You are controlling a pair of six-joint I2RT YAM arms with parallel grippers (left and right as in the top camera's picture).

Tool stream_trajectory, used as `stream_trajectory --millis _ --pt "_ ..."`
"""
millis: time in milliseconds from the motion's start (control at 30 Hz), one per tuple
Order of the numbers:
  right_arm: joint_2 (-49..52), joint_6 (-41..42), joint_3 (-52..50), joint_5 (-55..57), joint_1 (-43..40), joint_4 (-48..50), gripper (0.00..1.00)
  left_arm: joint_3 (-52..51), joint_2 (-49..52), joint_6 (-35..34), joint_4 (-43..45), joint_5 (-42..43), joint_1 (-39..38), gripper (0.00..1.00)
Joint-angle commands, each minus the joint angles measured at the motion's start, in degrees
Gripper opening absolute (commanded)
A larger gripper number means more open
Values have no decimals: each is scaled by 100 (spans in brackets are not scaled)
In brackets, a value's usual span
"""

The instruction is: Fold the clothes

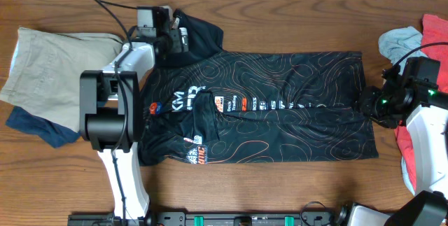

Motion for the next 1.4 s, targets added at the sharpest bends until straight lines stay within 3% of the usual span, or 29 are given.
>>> stream_trajectory --millis 0,100,300,500,867,1167,1367 --pt "-22 -66 44 -61 118 55 51 -31 284 -9 -225 35 -168 75" --pt "-22 -66 44 -61 118 96 52 -31 284 -13 -332 31 -192 39" --pt "-22 -66 44 -61 118 98 51 -46 284 -11 -621 -686 -334 36" --pt "-22 -66 44 -61 118 168 50 -46 282 -85 -715 -931 -361 6" --pt "603 -87 44 -61 120 778 48 -46 -411 -208 -1508 -507 -356 6" --pt "1622 133 44 483 343 3939 49 -46 -693 -210 -2455 -407 -358 6" --pt "2476 179 44 748 452 5392 43 -46 -693 -210 -2671 -407 -358 6"
